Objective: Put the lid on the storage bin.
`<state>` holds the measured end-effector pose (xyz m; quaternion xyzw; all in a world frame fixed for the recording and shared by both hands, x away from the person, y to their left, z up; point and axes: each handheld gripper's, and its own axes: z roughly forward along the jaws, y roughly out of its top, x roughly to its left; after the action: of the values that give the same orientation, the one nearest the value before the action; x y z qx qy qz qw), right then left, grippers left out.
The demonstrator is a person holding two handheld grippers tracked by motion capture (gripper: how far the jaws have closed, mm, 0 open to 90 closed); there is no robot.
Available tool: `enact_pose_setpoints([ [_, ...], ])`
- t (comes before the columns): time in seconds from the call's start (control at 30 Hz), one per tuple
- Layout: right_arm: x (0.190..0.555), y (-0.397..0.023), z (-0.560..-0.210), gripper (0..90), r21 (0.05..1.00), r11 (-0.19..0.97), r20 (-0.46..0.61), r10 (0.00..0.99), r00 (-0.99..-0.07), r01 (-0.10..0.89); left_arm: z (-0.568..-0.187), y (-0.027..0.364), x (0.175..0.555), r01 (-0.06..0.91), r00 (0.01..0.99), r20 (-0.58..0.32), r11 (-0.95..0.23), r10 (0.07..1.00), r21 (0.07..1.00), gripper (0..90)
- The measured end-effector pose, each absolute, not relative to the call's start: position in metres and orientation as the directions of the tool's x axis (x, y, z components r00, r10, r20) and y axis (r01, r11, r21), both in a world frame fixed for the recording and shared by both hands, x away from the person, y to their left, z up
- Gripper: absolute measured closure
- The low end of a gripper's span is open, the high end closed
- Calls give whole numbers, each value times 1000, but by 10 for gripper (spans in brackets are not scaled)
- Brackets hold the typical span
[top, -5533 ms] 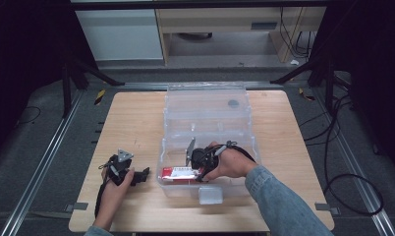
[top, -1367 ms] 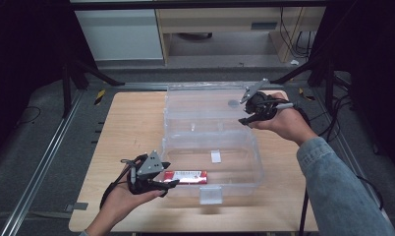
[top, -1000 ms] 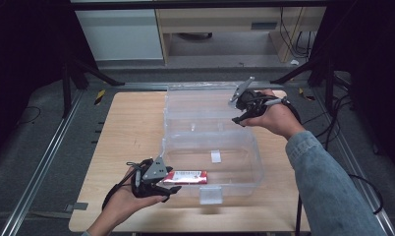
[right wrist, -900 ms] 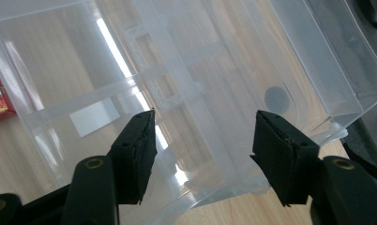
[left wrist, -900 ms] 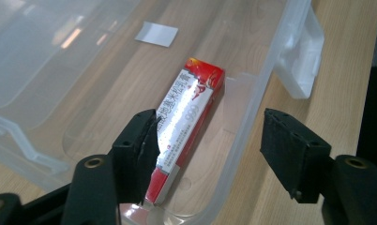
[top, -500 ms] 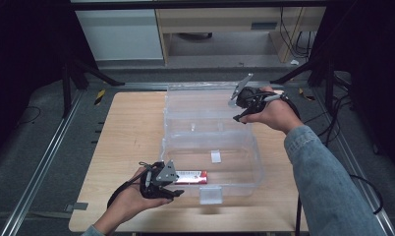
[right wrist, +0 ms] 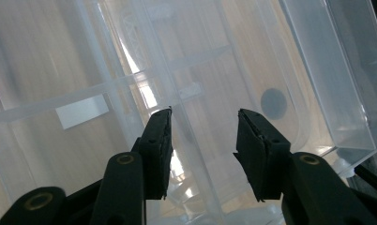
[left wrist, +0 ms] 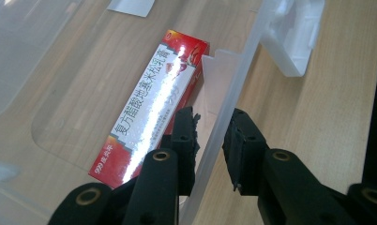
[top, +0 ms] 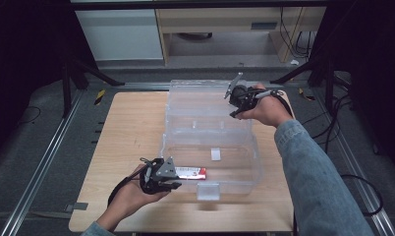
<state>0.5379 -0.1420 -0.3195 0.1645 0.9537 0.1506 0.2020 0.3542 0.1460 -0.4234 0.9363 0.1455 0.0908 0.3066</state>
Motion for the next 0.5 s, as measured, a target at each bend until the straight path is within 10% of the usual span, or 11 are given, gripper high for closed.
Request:
enact_pose_setpoints([
  [0.5,562,-137,-326,656,309,915,-320,357,-878,259,-423,130,368,205,952,61,-774,299,599,786],
])
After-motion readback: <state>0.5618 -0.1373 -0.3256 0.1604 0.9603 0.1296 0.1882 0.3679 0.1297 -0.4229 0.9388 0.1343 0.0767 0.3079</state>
